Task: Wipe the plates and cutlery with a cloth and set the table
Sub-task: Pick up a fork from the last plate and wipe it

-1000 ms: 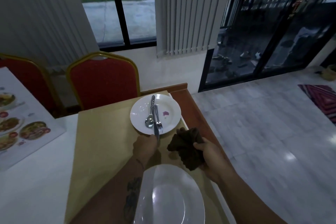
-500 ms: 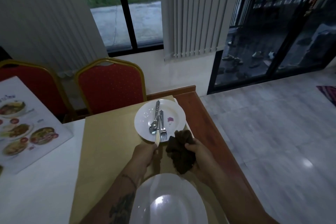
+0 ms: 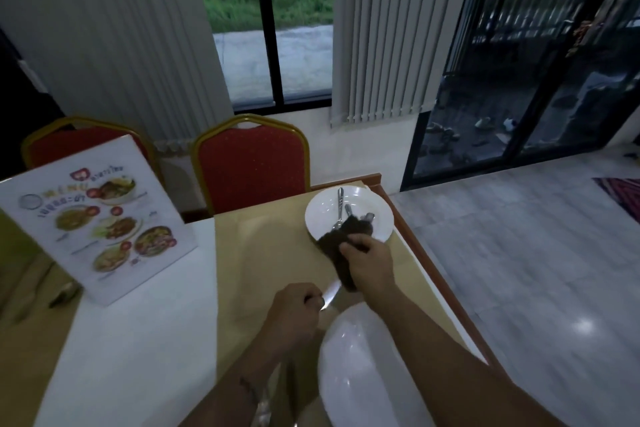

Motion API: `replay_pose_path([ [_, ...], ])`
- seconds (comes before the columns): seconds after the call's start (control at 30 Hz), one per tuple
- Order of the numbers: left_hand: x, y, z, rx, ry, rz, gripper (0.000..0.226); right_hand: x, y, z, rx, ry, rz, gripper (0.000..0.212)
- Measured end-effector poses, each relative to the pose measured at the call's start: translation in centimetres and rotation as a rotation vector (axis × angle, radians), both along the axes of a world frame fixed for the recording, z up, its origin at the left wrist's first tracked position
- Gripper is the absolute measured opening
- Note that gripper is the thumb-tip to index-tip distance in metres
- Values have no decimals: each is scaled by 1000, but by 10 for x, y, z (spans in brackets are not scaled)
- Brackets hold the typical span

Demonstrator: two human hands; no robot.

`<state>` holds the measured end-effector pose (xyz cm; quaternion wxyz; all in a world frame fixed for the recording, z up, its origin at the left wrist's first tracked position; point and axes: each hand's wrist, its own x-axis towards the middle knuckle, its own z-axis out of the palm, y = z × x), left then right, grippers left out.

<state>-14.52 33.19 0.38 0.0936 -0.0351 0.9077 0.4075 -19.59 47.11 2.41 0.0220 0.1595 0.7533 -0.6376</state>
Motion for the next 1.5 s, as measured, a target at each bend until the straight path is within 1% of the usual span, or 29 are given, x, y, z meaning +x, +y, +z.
replay_pose_path([
  [0.1,19,-28,1,21,21,-46,21,0,-9,14,-77,39,-117,19],
  [0.17,31,-46,4,53,24,-71,23,5,-21,21,-118,99,-177,17],
  [0.2,35,-53,6,85,15,-73,24,9,-27,25,-161,125,-200,19],
  [0.27,44,-65,12,167,17,-55,26,15,-36,35,-348,150,-276,23],
  [0.33,50,-70,17,231,28,-29,27,19,-40,42,-605,135,-310,20],
  [0.37,53,-71,20,251,38,-26,27,24,-45,44,-697,129,-280,21],
  [0.4,54,-71,22,269,49,-26,27,30,-51,46,-747,123,-218,22],
  [0.43,54,-70,25,285,61,-26,28,40,-58,48,-741,116,-145,22],
  [0.47,53,-68,28,294,70,-18,29,50,-66,51,-686,106,-75,22],
  [0.5,52,-67,30,298,79,-6,29,59,-72,55,-590,99,-22,20],
  [0.57,51,-65,36,306,69,-3,27,71,-80,59,-346,127,2,18],
  [0.6,52,-65,38,329,41,-21,26,73,-82,59,-262,147,-8,18],
  [0.63,52,-67,42,367,3,-46,26,73,-81,59,-227,159,-21,19],
  [0.7,49,-76,53,432,-65,-59,27,71,-77,62,-237,163,-35,20],
  [0.77,35,-89,70,494,-72,66,26,69,-73,65,-225,145,7,23],
  [0.83,14,-101,87,540,-22,209,23,70,-73,70,-199,135,92,25],
  [0.87,4,-105,97,549,0,229,22,71,-74,72,-188,135,146,24],
  [0.93,-12,-107,117,614,14,195,22,74,-79,74,-178,135,245,23],
  [1.0,-19,-105,131,703,-2,141,13,78,-85,74,-162,140,317,22],
  [1.1,-25,-108,138,629,45,172,15,82,-84,74,-125,148,382,21],
  [1.17,-26,-115,131,694,50,226,16,85,-76,76,-116,125,414,18],
  [1.3,-24,-115,110,903,70,388,12,84,-51,78,-197,44,319,12],
  [1.37,-21,-110,99,947,74,439,13,80,-41,77,-219,41,220,14],
  [1.43,-20,-107,92,990,67,461,9,72,-34,74,-279,48,76,17],
  [1.5,-15,-104,88,957,71,430,6,62,-29,70,-349,58,-79,18],
])
